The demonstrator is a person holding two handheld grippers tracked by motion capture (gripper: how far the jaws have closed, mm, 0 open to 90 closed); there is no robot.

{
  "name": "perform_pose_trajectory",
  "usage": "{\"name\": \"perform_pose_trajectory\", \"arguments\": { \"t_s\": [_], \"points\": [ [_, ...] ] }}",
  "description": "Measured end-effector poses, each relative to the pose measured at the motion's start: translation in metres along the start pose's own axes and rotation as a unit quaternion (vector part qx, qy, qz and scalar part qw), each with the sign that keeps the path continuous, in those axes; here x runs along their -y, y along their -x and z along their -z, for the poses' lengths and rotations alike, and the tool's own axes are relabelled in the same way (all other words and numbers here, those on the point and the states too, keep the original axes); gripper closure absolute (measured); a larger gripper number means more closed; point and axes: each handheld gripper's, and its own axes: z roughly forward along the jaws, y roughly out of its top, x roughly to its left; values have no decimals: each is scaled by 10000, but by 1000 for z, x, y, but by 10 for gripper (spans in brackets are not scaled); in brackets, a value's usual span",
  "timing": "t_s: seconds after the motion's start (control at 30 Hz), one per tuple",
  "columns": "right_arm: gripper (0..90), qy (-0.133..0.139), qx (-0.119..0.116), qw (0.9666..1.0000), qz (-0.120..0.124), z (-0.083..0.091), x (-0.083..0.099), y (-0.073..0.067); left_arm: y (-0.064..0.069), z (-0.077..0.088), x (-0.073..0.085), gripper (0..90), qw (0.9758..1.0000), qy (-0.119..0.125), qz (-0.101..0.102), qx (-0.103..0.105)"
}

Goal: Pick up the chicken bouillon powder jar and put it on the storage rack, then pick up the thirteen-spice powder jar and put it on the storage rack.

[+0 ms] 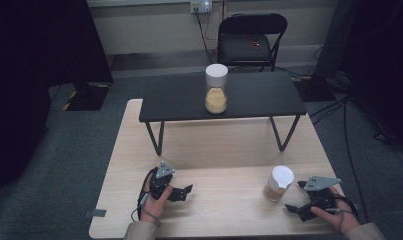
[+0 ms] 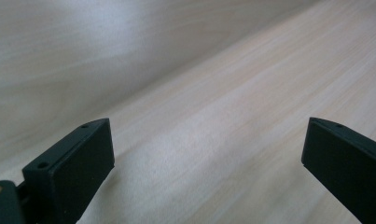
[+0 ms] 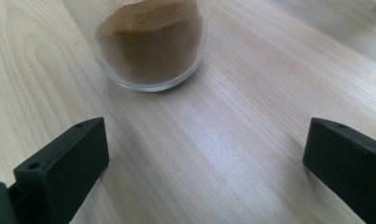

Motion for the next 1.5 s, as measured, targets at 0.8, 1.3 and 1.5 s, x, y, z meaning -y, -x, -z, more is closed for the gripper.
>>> {"name": "perform_pose_trajectory", "arguments": {
  "t_s": [0.8, 1.3, 1.5],
  "points": [
    [0, -4, -6, 10000, 7, 0, 0, 0, 16, -2, -2, 0, 9974, -383, -577, -204],
    [0, -6, -10, 10000, 8, 0, 0, 0, 16, -2, -1, 0, 9974, -382, -575, -204],
    [0, -4, -10, 10000, 8, 0, 0, 0, 16, -2, -1, 0, 9974, -381, -574, -204]
  ]
}}
